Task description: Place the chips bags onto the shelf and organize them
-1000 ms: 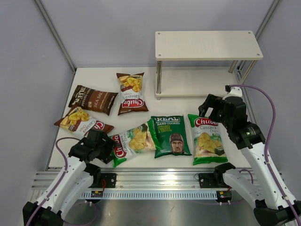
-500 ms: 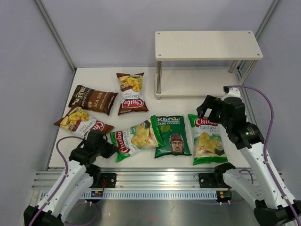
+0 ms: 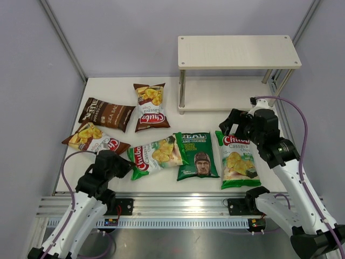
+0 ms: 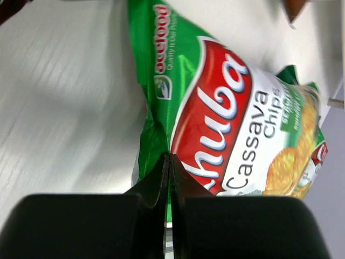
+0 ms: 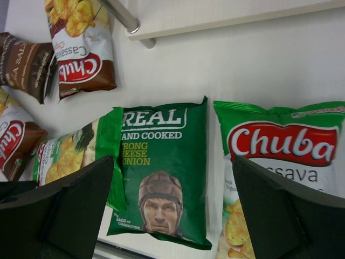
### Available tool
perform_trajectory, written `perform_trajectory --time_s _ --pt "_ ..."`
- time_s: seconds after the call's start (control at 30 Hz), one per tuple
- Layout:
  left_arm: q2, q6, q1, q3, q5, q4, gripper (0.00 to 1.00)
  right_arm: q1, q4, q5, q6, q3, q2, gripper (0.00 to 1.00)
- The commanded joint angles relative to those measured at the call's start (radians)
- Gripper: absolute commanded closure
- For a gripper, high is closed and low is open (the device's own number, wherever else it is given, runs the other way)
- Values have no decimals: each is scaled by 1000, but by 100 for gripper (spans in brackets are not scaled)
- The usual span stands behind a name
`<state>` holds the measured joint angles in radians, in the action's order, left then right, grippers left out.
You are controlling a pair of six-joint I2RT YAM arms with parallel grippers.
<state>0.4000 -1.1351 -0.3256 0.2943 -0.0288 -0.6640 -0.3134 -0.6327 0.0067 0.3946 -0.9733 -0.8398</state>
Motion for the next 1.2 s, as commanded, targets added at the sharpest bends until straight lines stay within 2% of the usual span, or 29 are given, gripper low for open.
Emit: perform_trajectory --time_s 0.0,0.13,0.3,0.57,0.83,1.1,1.17 --pt "-23 159 -4 104 26 63 100 -4 94 -195 -25 13 -42 1" --pt "40 276 -3 195 14 57 100 -4 148 -335 0 12 -114 1" --pt "115 391 -3 278 -71 84 100 -4 218 -525 6 10 -203 0" --pt "158 552 -4 402 -134 81 100 -30 369 -818 10 8 -347 1" --pt "171 656 -4 468 -284 175 100 -92 482 -820 17 21 -443 1" --pt "154 796 -4 513 -376 188 100 -92 622 -942 -46 39 -499 0" --pt "140 807 -4 503 -394 219 100 -95 750 -1020 -57 39 -533 1"
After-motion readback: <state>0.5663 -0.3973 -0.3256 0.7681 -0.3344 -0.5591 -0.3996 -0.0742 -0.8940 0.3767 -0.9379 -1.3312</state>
